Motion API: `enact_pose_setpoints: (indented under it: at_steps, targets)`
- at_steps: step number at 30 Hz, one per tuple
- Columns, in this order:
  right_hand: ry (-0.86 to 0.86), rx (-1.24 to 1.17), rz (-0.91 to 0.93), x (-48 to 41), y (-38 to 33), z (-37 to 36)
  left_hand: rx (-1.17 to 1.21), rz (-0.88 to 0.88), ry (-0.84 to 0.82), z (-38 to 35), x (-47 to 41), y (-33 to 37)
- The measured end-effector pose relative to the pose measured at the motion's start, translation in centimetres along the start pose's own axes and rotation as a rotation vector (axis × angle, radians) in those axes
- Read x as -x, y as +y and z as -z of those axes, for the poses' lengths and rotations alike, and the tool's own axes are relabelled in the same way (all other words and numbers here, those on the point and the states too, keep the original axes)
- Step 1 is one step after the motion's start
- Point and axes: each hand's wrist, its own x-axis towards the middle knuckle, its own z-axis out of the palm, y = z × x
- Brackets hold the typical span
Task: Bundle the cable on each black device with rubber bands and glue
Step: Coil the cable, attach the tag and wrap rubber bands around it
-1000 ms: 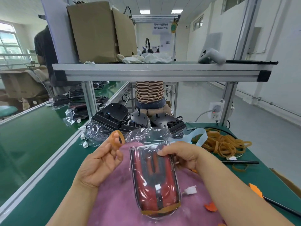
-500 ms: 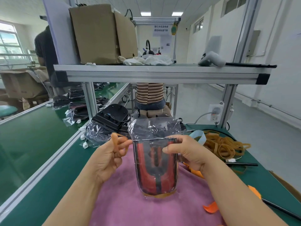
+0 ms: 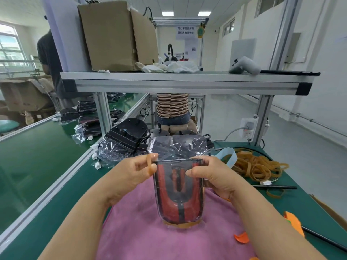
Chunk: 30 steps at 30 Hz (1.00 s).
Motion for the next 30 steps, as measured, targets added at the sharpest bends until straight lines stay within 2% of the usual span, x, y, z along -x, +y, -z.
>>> enact_pose_setpoints:
  at_steps: [3,7,11,15,18,22,24,27,30]
  targets:
    - [-0.008,0.01,0.013,0.2,0.0,0.0,-0.079,-0.053,0.021,-0.2,-0.1,0.8]
    - [-0.049,0.014,0.021,0.4,-0.2,0.0,-0.209,-0.062,-0.075,-0.3,-0.6,1.4]
    - [-0.069,0.018,0.024,0.6,-0.1,-0.1,-0.348,-0.051,-0.071,-0.5,-1.3,1.8]
    - [-0.089,0.042,0.021,0.5,-0.1,0.0,-0.228,-0.026,-0.097,-0.8,-1.5,1.6]
    - [-0.099,0.078,0.029,0.4,-0.2,-0.2,-0.13,-0.023,-0.05,-1.0,-1.6,1.0]
    - [-0.112,0.11,-0.011,0.7,-1.1,-0.1,-0.112,-0.016,-0.017,-0.8,-1.6,0.6]
    - [-0.023,0.228,0.021,1.1,-2.4,0.0,-0.121,-0.016,-0.008,-0.6,-1.6,0.4]
    - [0.293,0.568,0.285,1.7,-4.5,-1.7,-0.131,-0.031,-0.039,-0.6,-1.7,0.4]
    - [0.336,0.848,0.468,1.9,-5.3,-5.0,-0.129,-0.087,-0.079,-0.9,-1.9,0.6]
